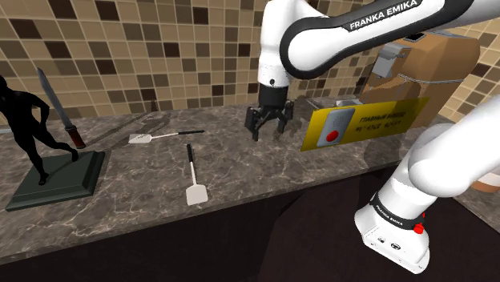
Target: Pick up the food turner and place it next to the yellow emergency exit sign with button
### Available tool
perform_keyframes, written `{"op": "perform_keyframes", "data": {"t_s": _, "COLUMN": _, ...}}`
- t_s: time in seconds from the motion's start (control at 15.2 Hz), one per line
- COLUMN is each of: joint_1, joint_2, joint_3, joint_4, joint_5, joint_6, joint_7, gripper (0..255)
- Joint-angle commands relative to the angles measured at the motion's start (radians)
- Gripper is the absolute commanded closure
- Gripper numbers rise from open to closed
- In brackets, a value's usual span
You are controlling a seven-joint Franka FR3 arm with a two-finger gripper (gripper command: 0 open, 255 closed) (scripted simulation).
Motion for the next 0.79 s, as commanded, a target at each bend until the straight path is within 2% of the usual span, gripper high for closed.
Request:
{"op": "perform_keyframes", "data": {"t_s": 0.0, "joint_1": -0.006, "joint_2": 0.07, "joint_3": 0.036, "joint_4": 0.03, "joint_5": -0.021, "joint_6": 0.055, "joint_7": 0.063, "gripper": 0}}
{"op": "perform_keyframes", "data": {"t_s": 0.2, "joint_1": -0.015, "joint_2": 0.189, "joint_3": 0.087, "joint_4": 0.092, "joint_5": -0.081, "joint_6": 0.124, "joint_7": 0.169, "gripper": 0}}
{"op": "perform_keyframes", "data": {"t_s": 0.4, "joint_1": -0.014, "joint_2": 0.316, "joint_3": 0.123, "joint_4": 0.168, "joint_5": -0.168, "joint_6": 0.178, "joint_7": 0.287, "gripper": 0}}
{"op": "perform_keyframes", "data": {"t_s": 0.73, "joint_1": 0.03, "joint_2": 0.535, "joint_3": 0.129, "joint_4": 0.326, "joint_5": -0.346, "joint_6": 0.223, "joint_7": 0.488, "gripper": 0}}
